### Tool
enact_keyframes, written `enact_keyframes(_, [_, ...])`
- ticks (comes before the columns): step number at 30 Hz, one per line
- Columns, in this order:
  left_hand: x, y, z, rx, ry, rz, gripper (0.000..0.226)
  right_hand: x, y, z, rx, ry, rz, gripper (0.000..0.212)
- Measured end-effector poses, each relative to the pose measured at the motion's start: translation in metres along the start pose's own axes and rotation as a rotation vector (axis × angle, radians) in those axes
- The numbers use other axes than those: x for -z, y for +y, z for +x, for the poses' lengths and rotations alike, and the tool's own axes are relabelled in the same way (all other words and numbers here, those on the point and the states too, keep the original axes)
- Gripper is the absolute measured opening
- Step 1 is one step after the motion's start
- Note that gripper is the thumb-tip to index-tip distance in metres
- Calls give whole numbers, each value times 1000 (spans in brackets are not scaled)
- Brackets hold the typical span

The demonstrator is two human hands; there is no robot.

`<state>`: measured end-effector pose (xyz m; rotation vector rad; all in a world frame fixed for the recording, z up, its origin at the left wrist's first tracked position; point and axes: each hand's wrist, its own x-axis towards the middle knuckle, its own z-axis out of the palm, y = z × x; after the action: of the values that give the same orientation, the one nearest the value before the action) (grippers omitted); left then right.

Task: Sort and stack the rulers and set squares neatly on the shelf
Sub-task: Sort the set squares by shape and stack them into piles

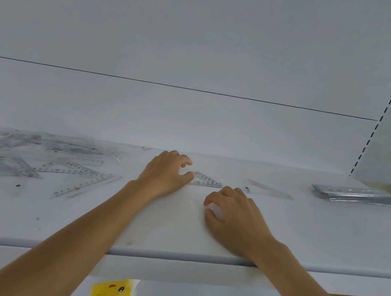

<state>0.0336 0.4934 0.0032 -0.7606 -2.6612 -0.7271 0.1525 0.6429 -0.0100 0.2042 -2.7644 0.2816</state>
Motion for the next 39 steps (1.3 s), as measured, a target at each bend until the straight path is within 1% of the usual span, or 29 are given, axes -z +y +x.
enact_keyframes(4, [40, -28, -24, -26, 13, -13, 28, -3, -20, 35, -5, -20, 29, 28])
enact_keyframes(7, [83, -77, -60, -23, 60, 30, 23, -14, -58, 75, -2, 42, 112, 27])
enact_keyframes(9, [114, -114, -87, 0, 95, 56, 22, -26, -94, 100, 14, 56, 153, 26])
enact_keyframes(15, [184, -216, -145, 147, 120, 79, 22, -57, -205, 151, 123, -36, 227, 28])
enact_keyframes(21, [216, -280, -168, 202, 117, 99, 25, -79, -266, 177, 155, -133, 211, 31])
enact_keyframes(25, [219, -299, -170, 169, 118, 110, 26, -89, -280, 188, 119, -167, 204, 34])
enact_keyframes(29, [219, -304, -157, 163, 92, 115, 31, -98, -286, 191, 118, -231, 125, 43])
enact_keyframes(30, [218, -304, -152, 172, 80, 117, 34, -100, -286, 192, 123, -249, 98, 41])
enact_keyframes(32, [216, -304, -143, 198, 24, 162, 43, -103, -286, 193, 155, -252, 44, 25])
enact_keyframes(33, [213, -305, -139, 210, -13, 209, 46, -104, -286, 193, 174, -238, 8, 21])
enact_keyframes(34, [210, -305, -137, 220, -42, 247, 46, -105, -286, 194, 191, -222, -30, 21])
enact_keyframes(36, [206, -306, -135, 227, -44, 264, 36, -105, -288, 194, 227, -203, -98, 23])
enact_keyframes(39, [204, -308, -133, 187, -58, 333, 26, -105, -292, 197, 270, -169, -231, 19])
